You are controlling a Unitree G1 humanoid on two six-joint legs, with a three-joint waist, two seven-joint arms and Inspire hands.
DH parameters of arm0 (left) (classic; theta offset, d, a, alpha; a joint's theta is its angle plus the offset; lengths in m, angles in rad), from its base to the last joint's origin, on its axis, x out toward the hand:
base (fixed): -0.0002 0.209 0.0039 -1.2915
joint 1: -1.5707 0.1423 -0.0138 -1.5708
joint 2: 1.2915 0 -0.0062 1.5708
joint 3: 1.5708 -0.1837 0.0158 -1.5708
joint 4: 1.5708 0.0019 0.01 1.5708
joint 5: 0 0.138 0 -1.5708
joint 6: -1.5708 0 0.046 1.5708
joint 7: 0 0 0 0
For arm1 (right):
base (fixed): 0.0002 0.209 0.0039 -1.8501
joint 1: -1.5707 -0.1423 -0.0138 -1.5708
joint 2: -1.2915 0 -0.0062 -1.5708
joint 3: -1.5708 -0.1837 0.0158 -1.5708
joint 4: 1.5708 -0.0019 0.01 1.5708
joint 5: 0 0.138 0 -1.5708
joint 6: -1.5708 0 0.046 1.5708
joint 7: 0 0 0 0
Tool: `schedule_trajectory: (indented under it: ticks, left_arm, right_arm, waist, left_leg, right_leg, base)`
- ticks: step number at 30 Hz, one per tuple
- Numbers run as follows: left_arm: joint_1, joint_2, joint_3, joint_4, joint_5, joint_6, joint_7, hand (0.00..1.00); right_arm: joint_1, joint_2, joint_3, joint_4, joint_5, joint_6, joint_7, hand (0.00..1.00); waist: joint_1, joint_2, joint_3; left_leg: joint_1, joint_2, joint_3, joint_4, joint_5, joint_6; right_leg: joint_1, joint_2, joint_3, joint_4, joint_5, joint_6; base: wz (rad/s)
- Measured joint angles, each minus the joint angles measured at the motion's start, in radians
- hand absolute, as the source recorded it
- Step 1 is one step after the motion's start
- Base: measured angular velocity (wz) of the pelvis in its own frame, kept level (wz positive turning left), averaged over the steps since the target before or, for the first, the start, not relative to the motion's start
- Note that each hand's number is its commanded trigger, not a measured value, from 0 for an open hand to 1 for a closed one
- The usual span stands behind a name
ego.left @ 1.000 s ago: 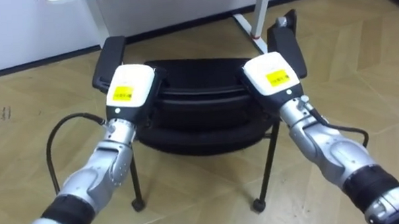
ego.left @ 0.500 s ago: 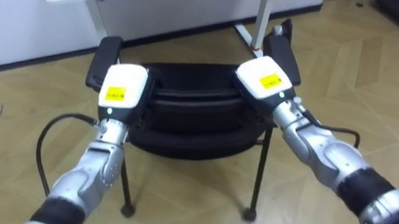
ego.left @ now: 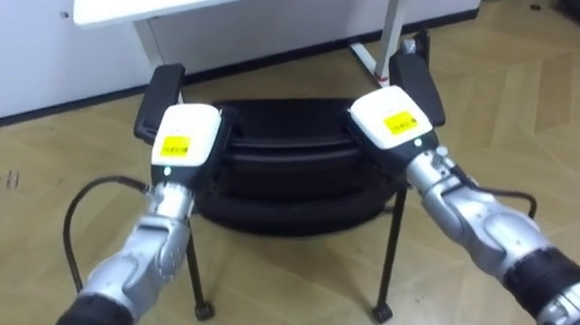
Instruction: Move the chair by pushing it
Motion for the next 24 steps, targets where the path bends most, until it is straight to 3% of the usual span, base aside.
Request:
schedule_trajectory:
  ticks: [3,7,11,16,18,21,22,23,24]
  left_arm:
    - [0.002,0.008,0.001,-0.017,0.000,0.003,-0.004,1.00]
    - [0.062,0.023,0.029,-0.080,0.000,0.009,-0.005,1.00]
    - [0.093,0.027,0.035,-0.099,0.003,0.010,-0.008,1.00]
    - [0.099,0.034,0.035,-0.128,0.003,0.026,-0.028,1.00]
    - [0.097,0.035,0.036,-0.132,0.003,0.026,-0.035,1.00]
    - [0.093,0.046,0.037,-0.136,0.009,0.019,-0.048,1.00]
    - [0.094,0.056,0.035,-0.136,0.009,0.015,-0.049,1.00]
    - [0.091,0.066,0.034,-0.139,0.009,0.015,-0.049,1.00]
    - [0.088,0.070,0.034,-0.139,0.009,0.016,-0.049,1.00]
  right_arm:
    - [0.006,0.001,-0.001,-0.021,-0.003,0.009,0.002,1.00]
    - [0.030,-0.001,0.000,-0.095,-0.029,0.028,0.037,1.00]
    - [0.049,-0.003,0.009,-0.123,-0.033,0.043,0.057,1.00]
    - [0.052,-0.015,0.016,-0.146,-0.031,0.060,0.071,1.00]
    - [0.053,-0.015,0.019,-0.149,-0.028,0.065,0.071,1.00]
    - [0.055,-0.006,0.023,-0.146,-0.023,0.074,0.079,1.00]
    - [0.059,-0.006,0.023,-0.146,-0.023,0.076,0.082,1.00]
    - [0.060,0.000,0.023,-0.148,-0.023,0.079,0.081,1.00]
    - [0.060,0.002,0.023,-0.149,-0.023,0.079,0.080,1.00]
  waist:
    - [-0.001,0.002,-0.0025]
    - [0.002,0.002,-0.0056]
    - [-0.002,0.001,-0.0103]
    - [-0.003,-0.003,-0.0204]
    - [0.000,-0.005,-0.0230]
    - [0.008,-0.006,-0.0228]
    - [0.012,-0.008,-0.0246]
    - [0.019,-0.009,-0.0259]
    - [0.022,-0.009,-0.0261]
  left_leg:
    - [0.011,-0.004,0.005,-0.022,-0.004,0.006]
    - [0.058,-0.020,0.052,-0.083,-0.008,0.031]
    - [0.118,-0.054,0.070,-0.131,-0.025,0.054]
    - [0.143,-0.083,0.078,-0.135,-0.060,0.079]
    - [0.153,-0.091,0.079,-0.136,-0.072,0.088]
    - [0.189,-0.091,0.063,-0.159,-0.078,0.095]
    - [0.199,-0.091,0.042,-0.169,-0.077,0.095]
    - [0.200,-0.088,0.014,-0.175,-0.074,0.090]
    - [0.201,-0.088,0.000,-0.178,-0.073,0.088]
  right_leg:
    - [0.017,0.002,-0.001,-0.044,0.010,0.016]
    - [0.045,-0.014,0.029,-0.100,0.024,0.035]
    - [0.110,-0.042,0.029,-0.149,0.029,0.064]
    - [0.110,-0.082,0.020,-0.098,0.039,0.103]
    - [0.111,-0.089,0.017,-0.083,0.046,0.107]
    - [0.103,-0.087,0.017,-0.051,0.093,0.106]
    - [0.080,-0.074,0.029,-0.048,0.083,0.104]
    - [0.059,-0.035,0.051,-0.101,0.068,0.093]
    - [0.046,-0.016,0.059,-0.134,0.070,0.086]
  base:
    - [-0.02]
    - [-0.15]
    - [-0.03]
    - [0.02]
    - [0.00]
    - [0.00]
    - [0.00]
    - [0.04]
    - [0.25]
